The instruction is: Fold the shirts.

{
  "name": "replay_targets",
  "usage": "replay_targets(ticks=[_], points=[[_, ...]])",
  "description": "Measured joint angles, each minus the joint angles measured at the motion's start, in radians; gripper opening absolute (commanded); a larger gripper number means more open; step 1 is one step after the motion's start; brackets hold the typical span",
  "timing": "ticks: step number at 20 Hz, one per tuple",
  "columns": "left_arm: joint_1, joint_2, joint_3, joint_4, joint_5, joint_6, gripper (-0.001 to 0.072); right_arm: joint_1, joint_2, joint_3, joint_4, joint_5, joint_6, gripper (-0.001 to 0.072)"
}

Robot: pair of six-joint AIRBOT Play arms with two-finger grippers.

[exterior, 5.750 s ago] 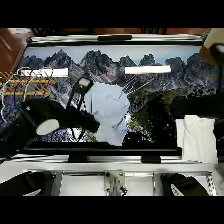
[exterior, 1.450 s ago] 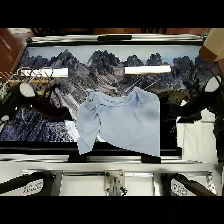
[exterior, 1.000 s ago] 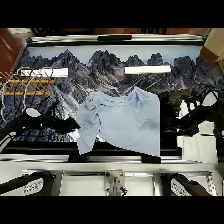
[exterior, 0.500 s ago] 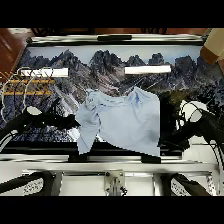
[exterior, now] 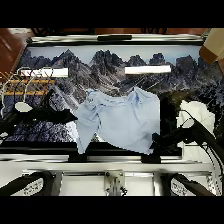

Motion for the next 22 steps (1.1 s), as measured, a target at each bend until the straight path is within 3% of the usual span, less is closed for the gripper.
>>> replay_targets(ticks=[5,9,11,16,19,22], points=[[0.031,0.100,0.196,0.026,-0.024,0.032,0.0027,0.001,0.047,0.148,0.108,0.016,-0.091,0.0066],[0.087,0.249,0.587,0.085,-0.015,0.048,0.0028,0.000,0.245,0.565,0.103,0.006,-0.143,0.0066],[0.116,0.334,0.796,0.102,0.049,0.038,0.0028,0.000,0.349,0.815,0.062,-0.052,-0.146,0.0066],[0.162,0.533,1.078,0.128,0.233,-0.093,0.0027,0.000,0.542,1.218,-0.039,-0.175,-0.059,0.0066],[0.171,0.591,1.121,0.223,0.196,-0.180,0.0028,0.000,0.592,1.294,-0.084,-0.161,-0.019,0.0066],[0.173,0.603,1.126,0.357,0.065,-0.248,0.0029,0.000,0.590,1.323,-0.173,-0.085,0.006,0.0066]])
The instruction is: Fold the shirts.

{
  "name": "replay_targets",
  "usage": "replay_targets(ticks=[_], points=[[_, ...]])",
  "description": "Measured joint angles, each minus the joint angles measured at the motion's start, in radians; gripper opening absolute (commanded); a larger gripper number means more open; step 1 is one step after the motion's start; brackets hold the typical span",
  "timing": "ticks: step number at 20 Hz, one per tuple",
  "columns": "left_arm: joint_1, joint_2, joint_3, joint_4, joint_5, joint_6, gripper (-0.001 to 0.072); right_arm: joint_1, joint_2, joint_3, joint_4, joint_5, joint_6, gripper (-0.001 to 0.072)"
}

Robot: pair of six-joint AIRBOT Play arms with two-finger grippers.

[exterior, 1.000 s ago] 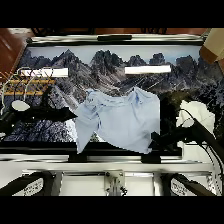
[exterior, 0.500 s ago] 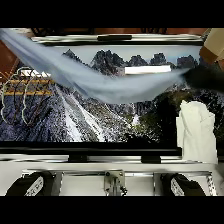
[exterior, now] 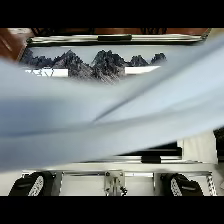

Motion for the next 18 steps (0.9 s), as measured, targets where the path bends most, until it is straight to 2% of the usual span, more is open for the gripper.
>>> replay_targets(ticks=[5,10,14,18], points=[[0.001,-0.076,-0.122,0.109,-0.192,-0.007,0.0030,0.000,-0.161,-0.017,-0.114,0.209,0.023,0.0067],[-0.007,-0.325,-0.362,0.123,-0.248,0.075,0.0029,0.002,-0.467,-0.201,-0.131,0.270,0.030,0.0067],[-0.064,-0.607,-0.447,0.089,-0.159,0.119,0.0029,0.001,-0.758,-0.302,-0.042,0.155,0.043,0.0067],[-0.138,-0.835,-0.470,0.059,0.051,0.119,0.0030,0.001,-0.966,-0.330,0.120,-0.092,0.050,0.0067]])
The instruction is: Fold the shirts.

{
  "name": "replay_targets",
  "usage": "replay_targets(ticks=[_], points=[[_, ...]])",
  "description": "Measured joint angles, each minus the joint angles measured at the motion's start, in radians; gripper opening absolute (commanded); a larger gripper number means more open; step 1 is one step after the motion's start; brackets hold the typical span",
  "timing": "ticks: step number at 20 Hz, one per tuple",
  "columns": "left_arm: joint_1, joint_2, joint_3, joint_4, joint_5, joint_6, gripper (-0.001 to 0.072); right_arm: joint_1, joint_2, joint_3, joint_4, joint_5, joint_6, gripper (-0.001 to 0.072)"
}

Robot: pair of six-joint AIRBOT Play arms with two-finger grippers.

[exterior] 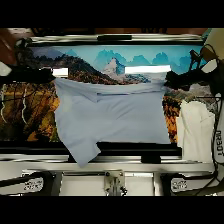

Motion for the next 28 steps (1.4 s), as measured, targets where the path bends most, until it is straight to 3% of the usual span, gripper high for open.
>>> replay_targets(ticks=[5,9,12,15,20,21,22,23,24,26,28], points=[[-0.061,-0.201,-0.008,-0.080,0.275,-0.032,0.0030,0.011,-0.135,-0.010,0.068,-0.270,-0.024,0.0067],[-0.079,-0.264,-0.009,-0.117,0.339,-0.036,0.0030,0.019,-0.167,-0.010,0.060,-0.287,-0.100,0.0067],[-0.033,-0.231,-0.009,-0.128,0.259,-0.021,0.0030,-0.003,-0.131,-0.009,-0.007,-0.156,-0.127,0.0067],[0.031,-0.212,-0.026,-0.130,0.052,-0.019,0.0029,-0.020,-0.117,-0.016,-0.084,0.023,-0.116,0.0067],[0.067,-0.212,-0.117,-0.133,-0.137,-0.035,0.0031,-0.004,-0.156,-0.038,-0.143,0.138,-0.040,0.0073],[0.070,-0.214,-0.129,-0.133,-0.152,-0.042,0.0064,0.002,-0.161,-0.040,-0.149,0.146,-0.026,0.0135],[0.071,-0.216,-0.137,-0.133,-0.166,-0.047,0.0283,0.005,-0.164,-0.040,-0.153,0.151,-0.016,0.0321],[0.073,-0.216,-0.139,-0.135,-0.182,-0.054,0.0522,0.006,-0.166,-0.037,-0.155,0.154,-0.007,0.0457],[0.077,-0.217,-0.135,-0.135,-0.206,-0.062,0.0529,0.006,-0.166,-0.030,-0.161,0.167,-0.003,0.0456],[0.094,-0.214,-0.105,-0.131,-0.277,-0.068,0.0432,0.004,-0.151,-0.001,-0.173,0.237,-0.010,0.0457],[0.127,-0.193,-0.072,-0.120,-0.376,-0.080,0.0432,-0.013,-0.116,0.026,-0.213,0.340,-0.024,0.0456]])
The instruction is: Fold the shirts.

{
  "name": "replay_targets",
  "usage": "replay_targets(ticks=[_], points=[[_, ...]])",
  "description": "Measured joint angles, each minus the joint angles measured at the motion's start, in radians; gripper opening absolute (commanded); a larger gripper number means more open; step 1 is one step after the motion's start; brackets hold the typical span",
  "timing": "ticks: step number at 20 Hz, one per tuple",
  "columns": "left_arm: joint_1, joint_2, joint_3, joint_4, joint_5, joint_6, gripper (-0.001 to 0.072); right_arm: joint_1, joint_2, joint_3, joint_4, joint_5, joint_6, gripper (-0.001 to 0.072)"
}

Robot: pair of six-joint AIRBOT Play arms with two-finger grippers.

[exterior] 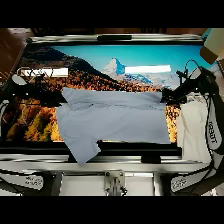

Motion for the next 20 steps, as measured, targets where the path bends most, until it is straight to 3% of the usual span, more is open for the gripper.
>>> replay_targets(ticks=[4,10,18,19,20], points=[[0.054,0.161,-0.148,0.066,-0.129,-0.022,0.0433,-0.080,0.136,-0.055,-0.080,0.164,-0.023,0.0456],[0.074,0.438,-0.669,0.012,-0.024,0.027,0.0433,-0.156,0.307,-0.279,-0.102,0.160,-0.038,0.0456],[-0.014,0.500,-0.830,-0.040,0.093,0.056,0.0432,-0.165,0.344,-0.370,-0.110,0.144,-0.027,0.0456],[-0.040,0.500,-0.834,-0.047,0.108,0.048,0.0410,-0.165,0.345,-0.386,-0.110,0.140,-0.026,0.0456],[-0.061,0.500,-0.837,-0.048,0.122,0.045,0.0292,-0.165,0.346,-0.404,-0.109,0.134,-0.025,0.0456]])
